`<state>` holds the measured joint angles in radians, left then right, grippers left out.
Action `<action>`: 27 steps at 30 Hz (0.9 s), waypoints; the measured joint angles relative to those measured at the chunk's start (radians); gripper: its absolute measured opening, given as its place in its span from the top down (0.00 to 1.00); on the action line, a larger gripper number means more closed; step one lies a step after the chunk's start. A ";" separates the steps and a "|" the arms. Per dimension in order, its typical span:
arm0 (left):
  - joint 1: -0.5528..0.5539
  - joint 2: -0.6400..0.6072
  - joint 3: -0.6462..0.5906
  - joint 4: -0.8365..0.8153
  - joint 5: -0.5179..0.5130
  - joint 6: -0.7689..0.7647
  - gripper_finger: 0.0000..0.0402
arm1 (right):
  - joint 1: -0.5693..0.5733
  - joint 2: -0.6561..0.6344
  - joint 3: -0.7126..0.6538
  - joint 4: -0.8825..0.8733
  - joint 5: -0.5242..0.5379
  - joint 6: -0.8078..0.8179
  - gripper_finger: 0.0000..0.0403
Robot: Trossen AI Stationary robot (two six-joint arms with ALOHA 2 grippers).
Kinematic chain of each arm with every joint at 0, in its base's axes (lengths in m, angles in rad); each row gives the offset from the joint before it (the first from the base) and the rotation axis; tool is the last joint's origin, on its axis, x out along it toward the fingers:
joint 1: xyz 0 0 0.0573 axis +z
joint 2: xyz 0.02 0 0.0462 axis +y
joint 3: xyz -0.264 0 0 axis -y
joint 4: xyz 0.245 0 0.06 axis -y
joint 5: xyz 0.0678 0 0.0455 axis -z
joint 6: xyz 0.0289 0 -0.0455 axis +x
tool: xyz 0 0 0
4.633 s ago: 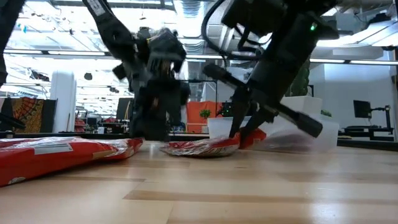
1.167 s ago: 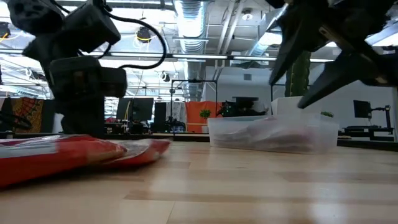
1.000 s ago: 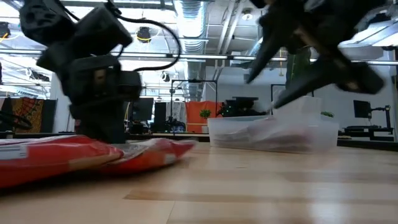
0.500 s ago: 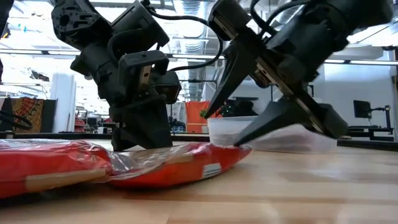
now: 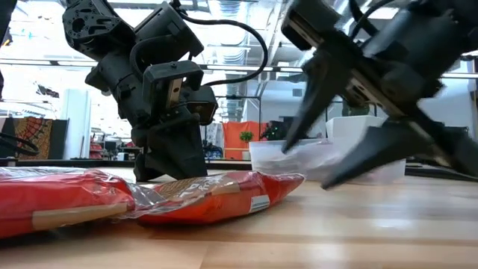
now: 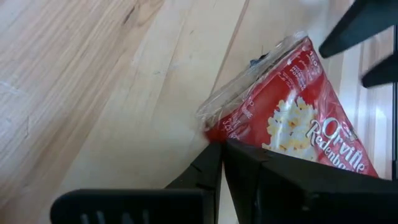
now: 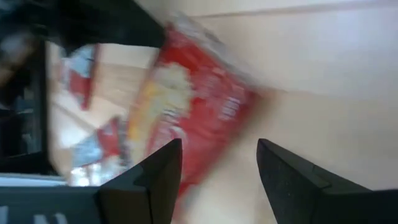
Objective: Sort popcorn bags into baskets
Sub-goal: Put the red popcorn pack into the transparent bin
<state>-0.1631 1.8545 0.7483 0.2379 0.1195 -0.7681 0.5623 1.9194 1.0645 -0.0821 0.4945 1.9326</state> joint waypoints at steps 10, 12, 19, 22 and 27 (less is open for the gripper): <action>0.000 0.000 -0.001 0.002 -0.008 -0.001 0.97 | -0.049 0.000 0.000 -0.039 0.027 -0.039 0.43; 0.000 0.000 -0.001 0.002 -0.010 -0.001 0.97 | -0.064 0.000 0.000 -0.038 0.027 -0.059 0.43; 0.000 0.000 -0.002 0.003 -0.022 -0.002 0.97 | -0.079 0.000 0.000 -0.044 0.024 -0.074 0.43; 0.000 0.000 -0.002 0.003 -0.026 -0.003 0.97 | -0.069 0.000 0.000 -0.066 0.022 -0.059 0.43; 0.000 0.000 -0.002 0.006 -0.037 -0.005 0.97 | -0.051 0.000 0.000 -0.080 0.026 -0.032 0.43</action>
<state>-0.1627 1.8545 0.7462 0.2434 0.0821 -0.7731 0.5117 1.9194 1.0645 -0.1618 0.5201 1.9010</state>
